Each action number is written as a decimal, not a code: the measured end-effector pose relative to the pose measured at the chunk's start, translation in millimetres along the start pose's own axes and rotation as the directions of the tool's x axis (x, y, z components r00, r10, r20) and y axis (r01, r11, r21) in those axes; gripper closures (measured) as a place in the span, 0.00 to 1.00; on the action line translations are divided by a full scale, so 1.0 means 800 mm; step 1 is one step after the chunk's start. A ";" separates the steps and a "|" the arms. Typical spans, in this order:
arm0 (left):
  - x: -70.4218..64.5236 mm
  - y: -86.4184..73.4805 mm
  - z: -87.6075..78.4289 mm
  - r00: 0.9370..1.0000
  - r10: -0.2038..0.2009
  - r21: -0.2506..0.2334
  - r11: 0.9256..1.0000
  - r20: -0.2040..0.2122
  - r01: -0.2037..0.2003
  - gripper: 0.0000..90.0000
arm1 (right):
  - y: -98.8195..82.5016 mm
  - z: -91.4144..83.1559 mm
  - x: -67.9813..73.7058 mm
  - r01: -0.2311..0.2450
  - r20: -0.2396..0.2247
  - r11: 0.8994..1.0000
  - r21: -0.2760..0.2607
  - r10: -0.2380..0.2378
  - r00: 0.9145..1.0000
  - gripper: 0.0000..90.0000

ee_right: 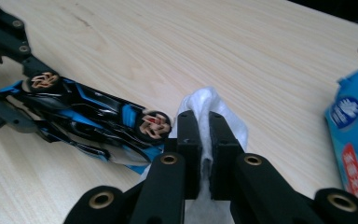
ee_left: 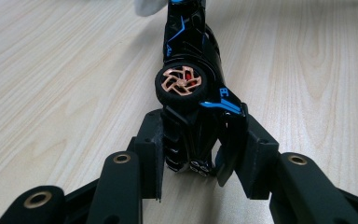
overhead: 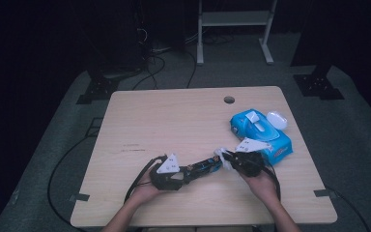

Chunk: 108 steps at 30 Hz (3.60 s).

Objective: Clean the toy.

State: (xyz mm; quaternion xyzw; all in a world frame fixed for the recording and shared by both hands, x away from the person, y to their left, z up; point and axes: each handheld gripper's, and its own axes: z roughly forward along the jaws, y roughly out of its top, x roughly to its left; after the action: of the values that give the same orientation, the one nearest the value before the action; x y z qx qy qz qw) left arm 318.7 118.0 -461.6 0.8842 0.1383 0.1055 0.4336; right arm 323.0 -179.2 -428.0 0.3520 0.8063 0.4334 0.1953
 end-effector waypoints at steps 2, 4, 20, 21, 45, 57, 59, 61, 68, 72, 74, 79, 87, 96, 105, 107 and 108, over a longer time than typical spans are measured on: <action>0.000 0.000 0.000 1.000 -0.001 -0.003 1.000 0.000 0.001 0.65 | -0.001 -0.003 -0.001 -0.008 -0.008 1.000 -0.013 0.008 1.000 0.94; 0.000 0.000 0.000 1.000 0.000 -0.001 1.000 0.000 0.000 0.65 | 0.003 -0.004 0.006 -0.008 -0.044 0.999 -0.041 0.006 0.999 0.94; -0.002 0.000 0.003 1.000 0.002 -0.001 1.000 -0.004 -0.002 0.64 | 0.034 0.051 0.088 0.110 -0.241 0.993 -0.038 -0.116 0.964 0.94; -0.002 0.000 0.003 1.000 0.002 -0.001 1.000 -0.003 -0.002 0.64 | 0.035 0.053 0.093 0.112 -0.259 0.993 -0.037 -0.118 0.959 0.94; 0.027 -0.005 -0.012 0.991 -0.132 -0.049 0.990 0.009 0.132 0.59 | 0.014 0.023 0.024 0.036 -0.070 0.999 -0.021 -0.037 0.997 0.94; 0.044 0.000 -0.029 0.952 -0.282 -0.189 0.935 0.115 0.300 0.55 | 0.012 0.023 0.027 0.060 -0.062 0.998 -0.031 -0.061 0.996 0.94; 0.050 -0.001 -0.030 0.941 -0.317 -0.195 0.922 0.116 0.335 0.55 | 0.012 0.022 0.028 0.068 -0.059 0.997 -0.030 -0.069 0.996 0.94; 0.054 -0.004 -0.028 0.931 -0.346 -0.194 0.911 0.115 0.363 0.55 | 0.010 0.021 0.029 0.071 -0.060 0.997 -0.033 -0.073 0.996 0.94; 0.047 -0.007 -0.010 0.937 -0.334 -0.103 0.933 0.100 0.344 0.54 | 0.008 0.019 0.031 0.083 -0.055 0.996 -0.039 -0.085 0.995 0.94; 0.048 -0.005 -0.012 0.921 -0.364 -0.158 0.910 0.143 0.384 0.55 | 0.006 0.017 0.031 0.095 -0.056 0.995 -0.038 -0.097 0.994 0.94; 0.050 -0.003 -0.016 0.920 -0.370 -0.178 0.904 0.129 0.388 0.55 | 0.005 0.017 0.030 0.091 -0.057 0.995 -0.040 -0.093 0.994 0.94; 0.055 -0.005 -0.021 0.912 -0.399 -0.187 0.892 0.098 0.411 0.55 | 0.005 0.018 0.031 0.097 -0.057 0.994 -0.048 -0.100 0.993 0.94; 0.055 -0.004 -0.018 0.907 -0.409 -0.192 0.887 0.100 0.421 0.55 | 0.005 0.017 0.031 0.100 -0.058 0.994 -0.050 -0.103 0.993 0.94; 0.058 -0.006 -0.018 0.904 -0.418 -0.192 0.883 0.091 0.427 0.54 | 0.005 0.018 0.032 0.102 -0.055 0.994 -0.048 -0.105 0.993 0.94; 0.046 -0.003 -0.019 0.923 -0.377 -0.185 0.904 0.085 0.386 0.53 | 0.002 0.012 0.035 0.112 -0.063 0.993 -0.044 -0.114 0.991 0.94; 0.043 -0.003 -0.020 0.926 -0.368 -0.183 0.908 0.081 0.377 0.52 | 0.001 0.010 0.037 0.121 -0.063 0.992 -0.040 -0.123 0.990 0.94; 0.042 -0.002 -0.020 0.930 -0.359 -0.177 0.913 0.080 0.367 0.52 | 0.001 0.008 0.037 0.126 -0.063 0.991 -0.039 -0.128 0.990 0.94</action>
State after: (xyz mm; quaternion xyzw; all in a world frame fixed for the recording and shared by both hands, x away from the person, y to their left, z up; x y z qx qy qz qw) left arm 345.2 142.2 -450.9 0.8000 0.2795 0.0156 0.5306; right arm 307.1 -153.1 -431.3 0.2820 0.8254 0.4452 0.2021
